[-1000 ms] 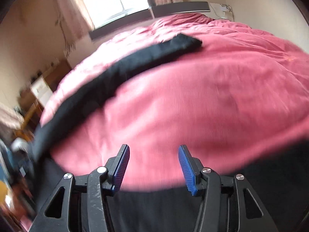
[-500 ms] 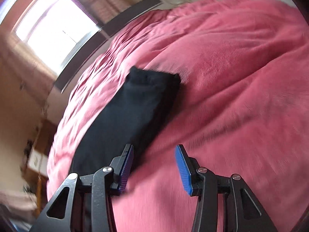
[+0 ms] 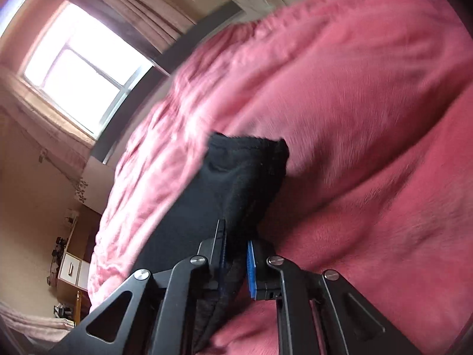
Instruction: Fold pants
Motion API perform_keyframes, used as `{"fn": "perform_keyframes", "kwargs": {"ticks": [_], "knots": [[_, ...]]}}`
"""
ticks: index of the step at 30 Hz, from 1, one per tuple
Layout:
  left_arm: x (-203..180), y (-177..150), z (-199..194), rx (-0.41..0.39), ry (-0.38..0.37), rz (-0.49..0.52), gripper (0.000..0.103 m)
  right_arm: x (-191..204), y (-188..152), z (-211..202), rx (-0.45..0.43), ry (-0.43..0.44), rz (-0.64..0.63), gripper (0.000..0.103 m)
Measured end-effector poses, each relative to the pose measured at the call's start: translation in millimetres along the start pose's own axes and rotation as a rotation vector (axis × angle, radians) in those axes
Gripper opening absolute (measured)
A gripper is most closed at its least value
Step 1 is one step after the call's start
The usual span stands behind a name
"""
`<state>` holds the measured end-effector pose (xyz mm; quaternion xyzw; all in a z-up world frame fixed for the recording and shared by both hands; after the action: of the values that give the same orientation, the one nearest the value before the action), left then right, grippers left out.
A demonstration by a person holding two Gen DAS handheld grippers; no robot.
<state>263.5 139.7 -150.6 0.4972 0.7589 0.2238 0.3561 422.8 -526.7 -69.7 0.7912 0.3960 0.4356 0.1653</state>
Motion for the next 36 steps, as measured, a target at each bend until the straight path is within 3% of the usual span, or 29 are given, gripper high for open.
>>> {"fn": "perform_keyframes", "kwargs": {"ticks": [4, 8, 11, 15, 20, 24, 28, 32, 36], "knots": [[-3, 4, -4, 0.017, 0.005, 0.011, 0.065, 7, 10, -57, -0.058, 0.025, 0.003, 0.011], [-12, 8, -17, 0.081, -0.096, -0.005, 0.065, -4, 6, -117, -0.083, 0.038, 0.034, 0.01], [-19, 2, -28, 0.126, -0.162, -0.005, 0.065, -26, -7, -153, -0.08, 0.016, 0.049, 0.01], [-24, -12, -39, 0.162, -0.175, 0.032, 0.065, -78, -37, -189, -0.071, -0.04, 0.128, 0.01], [-27, -19, -56, 0.182, -0.205, 0.031, 0.065, -128, -85, -197, -0.04, -0.111, 0.202, 0.01], [-19, -16, -58, 0.212, -0.201, -0.009, 0.065, -153, -126, -180, 0.13, -0.228, 0.124, 0.025], [-7, 5, -58, 0.217, -0.196, -0.087, 0.065, -145, -110, -197, 0.104, -0.29, -0.006, 0.048], [8, 50, -51, 0.184, -0.183, -0.182, 0.065, -131, -71, -213, 0.027, -0.34, -0.13, 0.049], [21, 86, -33, 0.182, -0.13, -0.224, 0.069, -114, -36, -199, 0.02, -0.362, -0.231, 0.05]]}}
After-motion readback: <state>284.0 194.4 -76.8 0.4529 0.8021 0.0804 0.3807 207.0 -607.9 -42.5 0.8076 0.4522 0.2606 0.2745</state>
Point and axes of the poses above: each gripper's, at about its wrist camera, not at the fingertips, and z roughly the way its jaws point, x to its left, y to its top, the point moved 9 cm from there along z, roughly the way its jaws point, and after that the axes turned 9 degrees about -z, right-handed, at the moved point
